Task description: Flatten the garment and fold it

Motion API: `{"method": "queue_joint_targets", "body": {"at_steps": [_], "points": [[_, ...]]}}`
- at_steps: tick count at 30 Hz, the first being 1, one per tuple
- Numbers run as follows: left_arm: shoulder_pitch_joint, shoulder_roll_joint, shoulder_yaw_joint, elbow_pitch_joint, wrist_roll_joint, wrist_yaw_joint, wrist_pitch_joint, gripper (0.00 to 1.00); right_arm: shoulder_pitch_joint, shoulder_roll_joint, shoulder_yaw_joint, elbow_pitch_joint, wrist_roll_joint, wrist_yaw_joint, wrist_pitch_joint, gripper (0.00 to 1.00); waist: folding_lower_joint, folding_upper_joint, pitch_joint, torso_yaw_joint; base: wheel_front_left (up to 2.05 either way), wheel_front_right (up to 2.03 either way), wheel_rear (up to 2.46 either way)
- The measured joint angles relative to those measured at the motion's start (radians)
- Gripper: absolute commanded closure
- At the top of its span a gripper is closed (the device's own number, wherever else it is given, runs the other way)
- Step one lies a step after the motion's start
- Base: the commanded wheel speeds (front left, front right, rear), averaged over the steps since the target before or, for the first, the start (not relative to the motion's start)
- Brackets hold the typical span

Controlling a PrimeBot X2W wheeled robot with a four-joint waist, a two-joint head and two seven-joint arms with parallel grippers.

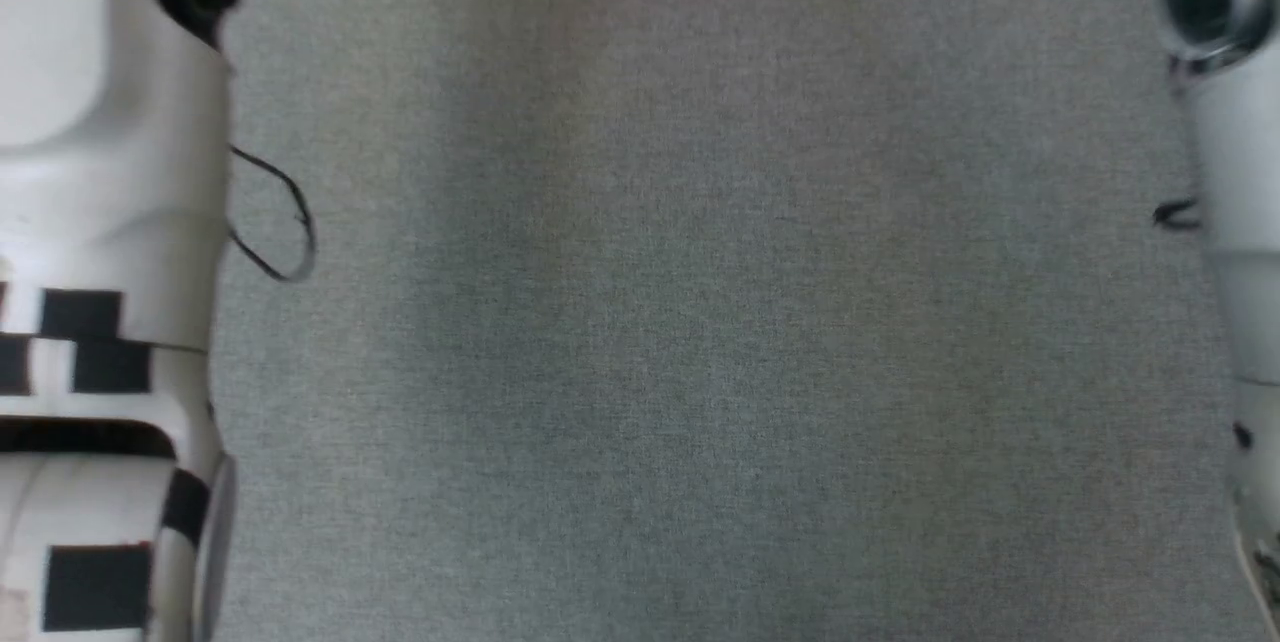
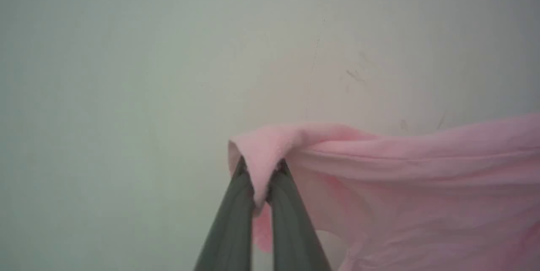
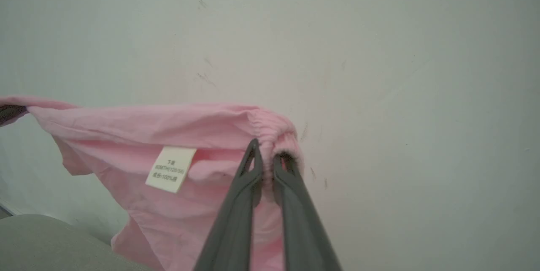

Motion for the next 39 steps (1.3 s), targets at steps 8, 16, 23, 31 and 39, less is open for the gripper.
{"method": "queue_joint_targets", "body": {"at_steps": [8, 16, 23, 31, 39], "points": [[0.183, -0.057, 0.029, 0.066, -0.018, -0.014, -0.013, 1.00, 0.122, 0.026, 0.112, 0.246, 0.055, 0.000, -0.106, 1.00, -0.0003, 0.0001, 0.008, 0.003, 0.00, 0.00, 0.00], [0.563, -0.066, 0.088, -0.067, -0.005, -0.022, -0.014, 1.00, 0.402, 0.005, 0.235, 0.182, 0.123, 0.000, -0.156, 1.00, -0.0004, 0.0000, -0.064, 0.001, 0.00, 0.00, 0.00], [0.880, -0.043, 0.090, -0.249, 0.017, -0.021, -0.014, 1.00, 0.703, -0.058, 0.215, -0.066, 0.114, 0.000, -0.118, 1.00, -0.0006, 0.0000, -0.160, -0.003, 0.00, 0.00, 0.00], [1.197, 0.013, 0.093, -0.576, 0.017, 0.034, 0.156, 1.00, 1.058, -0.035, 0.081, -0.434, 0.017, 0.000, 0.093, 1.00, -0.0007, 0.0000, -0.268, -0.003, 0.00, 0.00, 0.00], [1.422, 0.049, 0.127, -0.891, 0.013, 0.132, 0.370, 1.00, 1.302, 0.023, 0.026, -0.713, -0.042, 0.000, 0.294, 1.00, -0.0006, 0.0000, -0.330, 0.005, 0.00, 0.00, 0.00]]}}
